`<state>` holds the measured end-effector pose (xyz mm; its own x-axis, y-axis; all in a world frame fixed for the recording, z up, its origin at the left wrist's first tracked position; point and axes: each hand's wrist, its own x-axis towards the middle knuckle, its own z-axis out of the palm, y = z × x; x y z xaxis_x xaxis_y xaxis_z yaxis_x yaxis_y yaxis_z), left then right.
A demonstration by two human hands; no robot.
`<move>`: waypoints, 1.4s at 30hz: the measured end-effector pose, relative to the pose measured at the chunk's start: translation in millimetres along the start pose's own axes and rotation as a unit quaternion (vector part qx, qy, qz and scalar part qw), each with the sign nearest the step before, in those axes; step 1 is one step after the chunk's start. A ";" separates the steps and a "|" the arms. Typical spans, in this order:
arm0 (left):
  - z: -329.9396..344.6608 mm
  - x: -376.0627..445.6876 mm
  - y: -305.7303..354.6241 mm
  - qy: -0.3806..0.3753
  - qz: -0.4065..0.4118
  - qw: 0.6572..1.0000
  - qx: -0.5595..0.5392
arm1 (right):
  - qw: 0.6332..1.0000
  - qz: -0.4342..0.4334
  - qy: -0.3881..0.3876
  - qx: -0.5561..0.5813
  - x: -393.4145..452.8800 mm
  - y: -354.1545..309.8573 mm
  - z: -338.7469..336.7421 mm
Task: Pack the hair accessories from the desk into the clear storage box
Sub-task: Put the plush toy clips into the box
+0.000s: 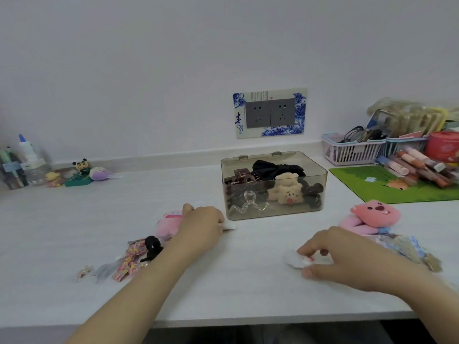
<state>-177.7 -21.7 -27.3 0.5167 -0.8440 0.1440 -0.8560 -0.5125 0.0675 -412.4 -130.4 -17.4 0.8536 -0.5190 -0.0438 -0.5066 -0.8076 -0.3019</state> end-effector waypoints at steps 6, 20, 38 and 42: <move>-3.9 -9.1 19.7 0.014 0.020 0.991 -0.129 | 0.995 0.010 0.059 0.075 7.0 7.1 18.2; 5.1 -26.1 16.7 -0.049 0.041 0.881 -0.470 | 0.920 -0.081 0.208 0.323 49.5 -31.7 25.6; 17.2 -32.8 14.0 0.028 0.056 0.853 -0.517 | 0.810 -0.045 -0.051 0.583 54.5 -37.1 35.1; 15.1 -32.0 12.9 0.030 0.054 0.857 -0.511 | 0.796 -0.014 -0.037 0.604 58.0 -37.2 35.0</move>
<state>-205.0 -3.7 -45.9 0.4585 -0.8521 0.2524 -0.4822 0.0000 0.8761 -339.8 -120.7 -42.1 0.8901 -0.4513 -0.0635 -0.0387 0.0640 -0.9972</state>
